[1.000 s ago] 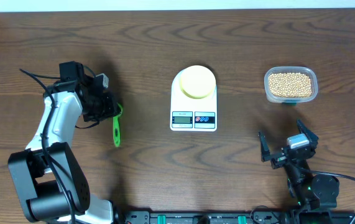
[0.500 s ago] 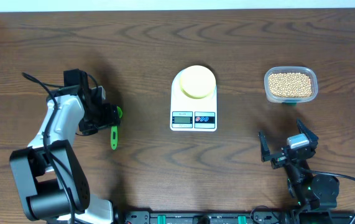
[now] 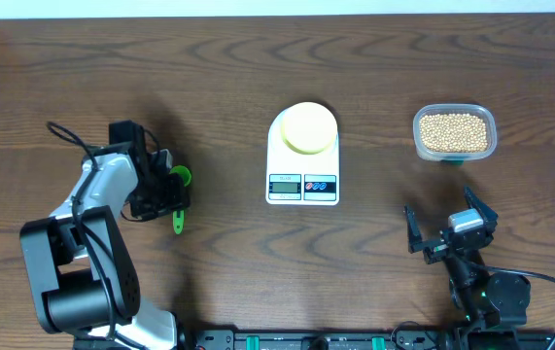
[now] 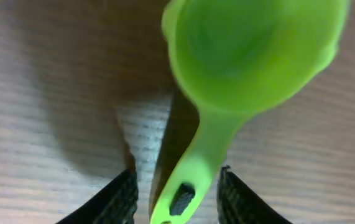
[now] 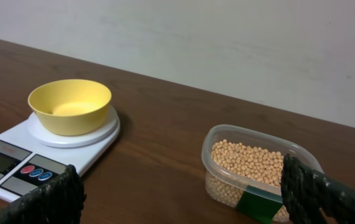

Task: Scoop item into bowl and weigh 50g on scale
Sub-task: 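Lower the left gripper and close it on the green scoop handle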

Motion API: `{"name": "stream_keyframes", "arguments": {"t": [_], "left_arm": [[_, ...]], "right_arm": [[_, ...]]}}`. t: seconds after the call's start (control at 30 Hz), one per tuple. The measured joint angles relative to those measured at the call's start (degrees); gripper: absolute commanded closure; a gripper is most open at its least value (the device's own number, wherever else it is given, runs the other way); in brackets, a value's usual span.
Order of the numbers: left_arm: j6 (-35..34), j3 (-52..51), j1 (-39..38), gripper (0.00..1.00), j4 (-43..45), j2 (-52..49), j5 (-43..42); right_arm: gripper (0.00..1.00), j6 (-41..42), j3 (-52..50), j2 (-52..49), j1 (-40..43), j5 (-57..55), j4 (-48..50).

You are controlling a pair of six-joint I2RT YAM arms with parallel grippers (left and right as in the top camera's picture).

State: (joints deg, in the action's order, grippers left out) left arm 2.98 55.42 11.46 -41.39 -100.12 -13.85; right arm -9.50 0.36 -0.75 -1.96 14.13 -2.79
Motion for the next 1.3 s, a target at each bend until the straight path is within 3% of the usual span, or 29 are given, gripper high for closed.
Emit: {"name": "stream_keyframes", "arguments": {"t": [0.1, 0.27, 0.4, 0.63, 0.77, 1.3], "left_arm": [[0.0, -0.5, 0.0, 0.68, 1.0, 0.0, 0.0], [0.0, -0.5, 0.0, 0.70, 2.1, 0.0, 0.0], [-0.1, -0.5, 0.0, 0.80, 2.1, 0.0, 0.0], [0.0, -0.5, 0.0, 0.81, 1.8, 0.0, -0.9], [-0.3, -0.5, 0.0, 0.92, 1.8, 0.0, -3.0], [-3.5, -0.5, 0.0, 0.92, 1.7, 0.0, -9.9]], "right_arm": [[0.01, 0.0, 0.0, 0.0, 0.0, 0.0, 0.0], [0.01, 0.0, 0.0, 0.0, 0.0, 0.0, 0.0], [0.01, 0.0, 0.0, 0.0, 0.0, 0.0, 0.0], [0.01, 0.0, 0.0, 0.0, 0.0, 0.0, 0.0], [0.01, 0.0, 0.0, 0.0, 0.0, 0.0, 0.0], [0.01, 0.0, 0.0, 0.0, 0.0, 0.0, 0.0]]}}
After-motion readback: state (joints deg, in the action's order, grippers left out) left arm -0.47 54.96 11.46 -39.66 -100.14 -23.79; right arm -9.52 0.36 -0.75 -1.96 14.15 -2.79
